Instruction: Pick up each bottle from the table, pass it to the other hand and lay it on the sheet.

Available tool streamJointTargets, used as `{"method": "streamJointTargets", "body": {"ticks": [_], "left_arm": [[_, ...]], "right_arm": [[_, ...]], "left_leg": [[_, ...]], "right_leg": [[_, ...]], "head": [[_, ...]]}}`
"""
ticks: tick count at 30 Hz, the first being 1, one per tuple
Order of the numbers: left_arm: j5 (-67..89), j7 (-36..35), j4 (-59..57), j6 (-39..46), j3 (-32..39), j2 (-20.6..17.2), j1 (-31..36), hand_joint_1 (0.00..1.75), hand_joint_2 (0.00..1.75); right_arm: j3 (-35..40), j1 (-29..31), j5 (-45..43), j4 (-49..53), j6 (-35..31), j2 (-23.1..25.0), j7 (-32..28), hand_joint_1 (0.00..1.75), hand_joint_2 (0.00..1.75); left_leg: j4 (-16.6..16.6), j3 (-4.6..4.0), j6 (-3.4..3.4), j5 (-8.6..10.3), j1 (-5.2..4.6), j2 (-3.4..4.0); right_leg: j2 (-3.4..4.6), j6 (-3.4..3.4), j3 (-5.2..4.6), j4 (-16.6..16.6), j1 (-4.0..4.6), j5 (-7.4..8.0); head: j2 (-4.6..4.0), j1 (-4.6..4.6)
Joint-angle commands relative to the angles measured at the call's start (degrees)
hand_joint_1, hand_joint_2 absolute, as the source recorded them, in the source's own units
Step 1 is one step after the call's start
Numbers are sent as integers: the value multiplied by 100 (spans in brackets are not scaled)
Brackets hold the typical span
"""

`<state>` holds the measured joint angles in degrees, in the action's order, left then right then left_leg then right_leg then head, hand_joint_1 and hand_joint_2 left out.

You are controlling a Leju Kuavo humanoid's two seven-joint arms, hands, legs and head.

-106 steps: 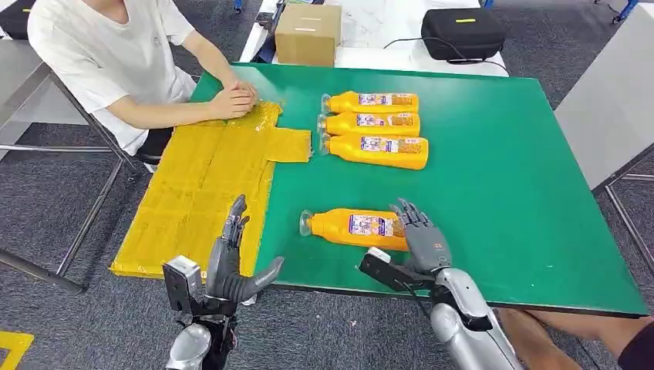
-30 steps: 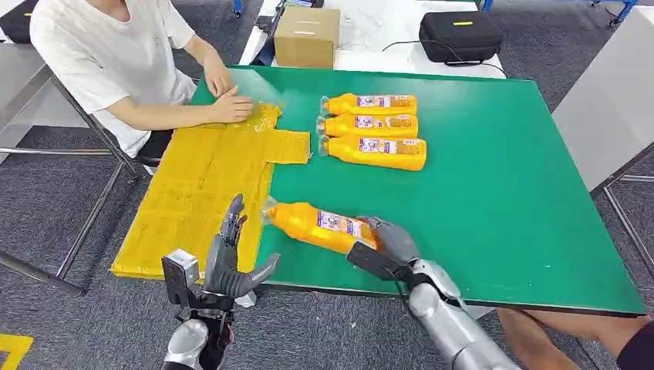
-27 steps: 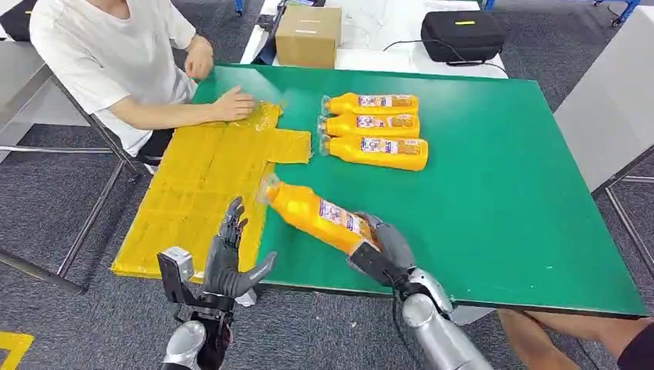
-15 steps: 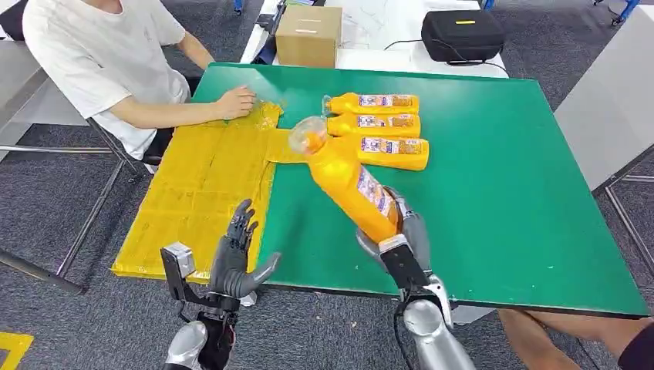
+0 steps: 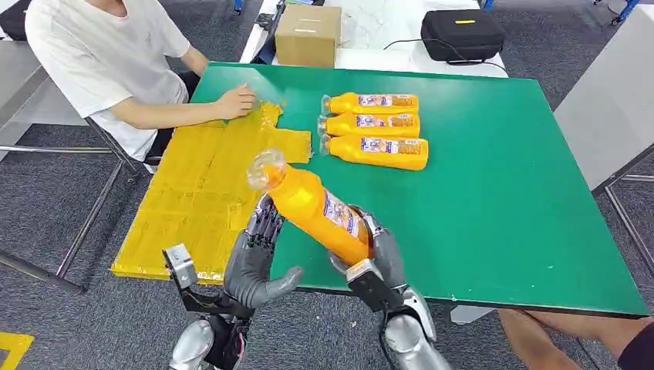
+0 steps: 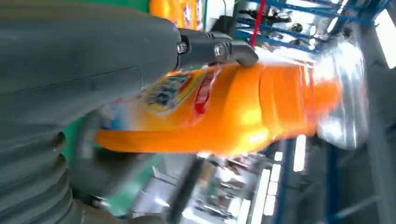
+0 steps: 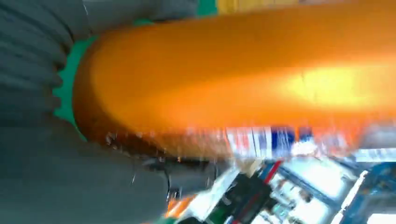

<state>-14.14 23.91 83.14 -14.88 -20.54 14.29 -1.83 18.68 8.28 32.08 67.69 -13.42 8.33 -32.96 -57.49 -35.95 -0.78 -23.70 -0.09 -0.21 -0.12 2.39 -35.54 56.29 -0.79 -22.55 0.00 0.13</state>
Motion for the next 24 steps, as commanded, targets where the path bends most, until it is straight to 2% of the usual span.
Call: {"method": "streamJointTargets", "body": {"ticks": [1, 7, 12, 17, 18, 21, 22, 23, 24], "left_arm": [[-308, -293, -391, -126, -279, -204, 477, 0, 175], [-243, -321, -611, -11, -300, -168, 567, 0, 175], [-244, -325, -657, 13, -319, -157, 571, 0, 175], [43, -169, -588, 278, -375, -161, 581, 0, 175], [45, -169, -576, 280, -366, -165, 581, 169, 175], [45, -170, -569, 288, -347, -160, 573, 169, 175], [-18, -148, -566, 216, -340, -168, 562, 175, 175], [-94, -140, -575, 121, -341, -182, 558, 175, 175], [-192, -135, -593, -24, -358, -201, 562, 175, 175]], "right_arm": [[1428, 415, 461, -760, -194, 183, -47, 175, 175], [1593, 407, 233, -457, -188, 240, -30, 175, 175], [1615, 417, 138, -452, -156, 240, -1, 175, 175], [1663, 456, -12, -582, 2, 263, 90, 175, 175], [1668, 459, -18, -599, 17, 265, 103, 175, 175], [1667, 455, -34, -610, 42, 264, 124, 175, 175], [1672, 447, -52, -624, 76, 259, 143, 175, 175], [1690, 453, -78, -645, 157, 253, 164, 119, 175], [1725, 458, -96, -658, 245, 241, 150, 0, 175]], "left_leg": [[2, 25, 7, -9, 6, 12], [4, 21, 5, -5, -1, 3], [1, 39, 8, -16, 6, 8], [4, 21, 5, -6, 1, 5], [3, 16, 4, -5, 0, 5], [3, 25, 5, -8, 2, 6], [2, 36, 7, -14, 4, 7], [3, 27, 5, -9, 3, 6], [5, 21, 4, -5, 1, 5]], "right_leg": [[10, -10, 23, -4, 6, -6], [0, -7, 19, -2, -1, -8], [6, -11, 37, -3, 6, -15], [3, -7, 19, -3, 1, -7], [3, -6, 15, -2, 1, -5], [4, -7, 23, -3, 2, -8], [5, -10, 35, -2, 5, -13], [3, -7, 27, -5, 3, -9], [2, -6, 20, -5, 1, -6]], "head": [[0, 0], [0, 2], [0, 0], [0, 0], [0, 0], [0, 0], [0, 0], [0, 0], [0, 0]]}}
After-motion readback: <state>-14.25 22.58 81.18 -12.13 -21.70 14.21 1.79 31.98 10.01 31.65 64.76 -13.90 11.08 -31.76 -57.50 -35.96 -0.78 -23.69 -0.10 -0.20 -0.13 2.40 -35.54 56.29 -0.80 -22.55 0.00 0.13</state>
